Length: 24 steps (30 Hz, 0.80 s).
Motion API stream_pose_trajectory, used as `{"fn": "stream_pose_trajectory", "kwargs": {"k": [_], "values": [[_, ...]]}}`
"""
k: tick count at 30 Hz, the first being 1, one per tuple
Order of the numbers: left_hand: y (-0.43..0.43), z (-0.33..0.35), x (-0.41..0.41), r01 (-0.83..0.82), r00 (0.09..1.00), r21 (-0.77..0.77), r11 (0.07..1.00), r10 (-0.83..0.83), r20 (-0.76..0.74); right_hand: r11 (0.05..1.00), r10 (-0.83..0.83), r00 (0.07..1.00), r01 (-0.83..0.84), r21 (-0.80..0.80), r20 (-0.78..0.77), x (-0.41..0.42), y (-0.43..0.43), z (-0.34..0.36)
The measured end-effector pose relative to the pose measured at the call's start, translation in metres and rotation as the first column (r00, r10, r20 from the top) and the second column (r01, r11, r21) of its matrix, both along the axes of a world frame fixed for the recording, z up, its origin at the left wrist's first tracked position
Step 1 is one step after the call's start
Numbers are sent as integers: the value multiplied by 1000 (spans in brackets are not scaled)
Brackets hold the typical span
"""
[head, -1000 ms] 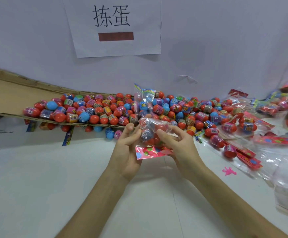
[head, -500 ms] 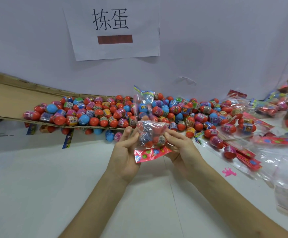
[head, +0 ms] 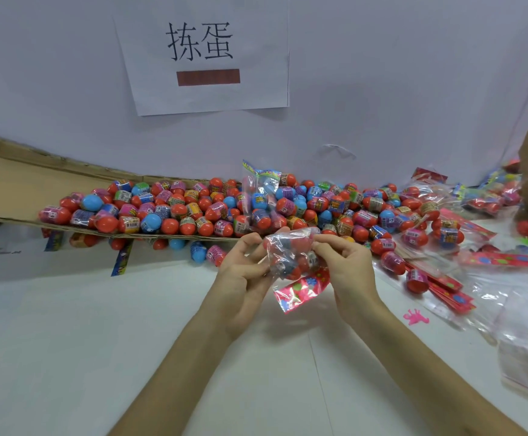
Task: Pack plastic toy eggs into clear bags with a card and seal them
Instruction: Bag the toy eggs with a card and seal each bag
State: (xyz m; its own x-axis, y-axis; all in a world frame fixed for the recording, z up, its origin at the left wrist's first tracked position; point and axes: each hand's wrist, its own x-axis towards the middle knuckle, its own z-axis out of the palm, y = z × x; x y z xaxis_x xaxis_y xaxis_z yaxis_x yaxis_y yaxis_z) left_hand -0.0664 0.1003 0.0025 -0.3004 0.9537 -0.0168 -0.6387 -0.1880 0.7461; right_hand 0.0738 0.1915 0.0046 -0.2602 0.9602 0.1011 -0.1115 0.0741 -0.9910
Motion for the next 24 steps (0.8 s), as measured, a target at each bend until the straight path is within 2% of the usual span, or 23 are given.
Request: {"fn": "stream_pose_trajectory", "kwargs": {"k": [5,6,8,10,11,13,16,21,24], "values": [[-6,8,-5,18,997,-21,1000,-19,-71,949,151,979,-183,256,138,6,-3,12],[-7,9,-5,13,989,-66,998,-23,-145,931,150,975,-194,310,162,6,-4,14],[-8,9,-4,-57,919,-140,989,-3,-393,898,136,973,-201,392,186,7,-5,15],[-8,7,1,-134,815,-98,986,54,-577,872,131,971,-208,443,199,10,-5,14],[-7,6,2,-161,777,-62,985,87,-623,864,122,972,-205,461,202,10,-5,14],[-7,5,2,-200,745,-6,980,148,-650,862,113,970,-203,464,215,11,-6,16],[-8,6,0,-255,755,45,966,228,-615,872,149,967,-228,434,208,11,-6,19],[-10,7,0,-280,715,88,956,269,-645,864,112,970,-202,461,214,13,-4,19],[-9,6,-2,-314,654,117,942,304,-693,865,106,975,-186,466,194,13,-5,20]]}}
